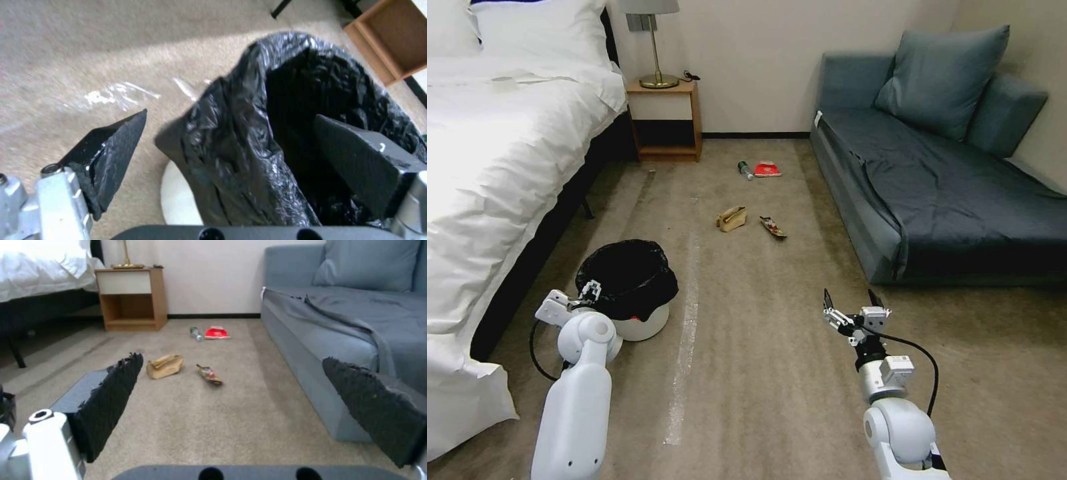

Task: Pick up the trash bin, then pick up the garbage on the floor and place it into the trash bin.

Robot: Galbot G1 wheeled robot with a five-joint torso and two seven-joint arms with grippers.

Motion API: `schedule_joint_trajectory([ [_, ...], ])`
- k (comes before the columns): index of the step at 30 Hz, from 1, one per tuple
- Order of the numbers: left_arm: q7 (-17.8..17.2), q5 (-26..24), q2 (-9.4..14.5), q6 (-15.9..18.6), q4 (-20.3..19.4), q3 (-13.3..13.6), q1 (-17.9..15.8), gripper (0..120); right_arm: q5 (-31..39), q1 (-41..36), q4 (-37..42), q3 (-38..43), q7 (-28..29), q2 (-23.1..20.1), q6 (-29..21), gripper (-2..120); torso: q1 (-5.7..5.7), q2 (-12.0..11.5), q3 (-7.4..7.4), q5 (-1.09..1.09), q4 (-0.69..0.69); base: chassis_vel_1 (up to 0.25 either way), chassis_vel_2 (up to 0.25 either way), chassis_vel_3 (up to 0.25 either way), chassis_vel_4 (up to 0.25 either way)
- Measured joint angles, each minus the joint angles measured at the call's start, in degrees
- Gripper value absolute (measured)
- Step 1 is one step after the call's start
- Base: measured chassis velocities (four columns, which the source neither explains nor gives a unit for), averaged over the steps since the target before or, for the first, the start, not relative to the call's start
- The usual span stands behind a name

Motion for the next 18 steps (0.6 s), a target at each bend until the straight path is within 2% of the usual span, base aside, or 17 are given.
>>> schedule_joint_trajectory([
  [5, 1.6, 0.0, -0.5, -0.4, 2.6, 0.4, -1.7, 100, -0.6, -0.1, -0.6, -0.1, -0.5, 0.3, 0.6, 100, 0.0, 0.0, 0.0, 0.0, 0.0, 0.0, 0.0, 0.0, 0.0],
  [13, 2.2, 0.2, -0.5, -0.6, 4.4, 0.4, -3.1, 100, -0.7, -0.2, -1.2, -0.1, -0.7, 0.5, 1.1, 100, 0.0, 0.0, 0.0, 0.0, 0.0, 0.0, 0.0, 0.0, 0.0],
  [18, 2.6, 0.2, -0.5, -0.6, 5.3, 0.5, -3.5, 94, -1.1, -0.2, -1.9, -0.2, -1.0, 0.9, 2.1, 100, 0.0, 0.0, 0.0, 0.0, 0.0, 0.0, 0.0, 0.0, 0.0],
])
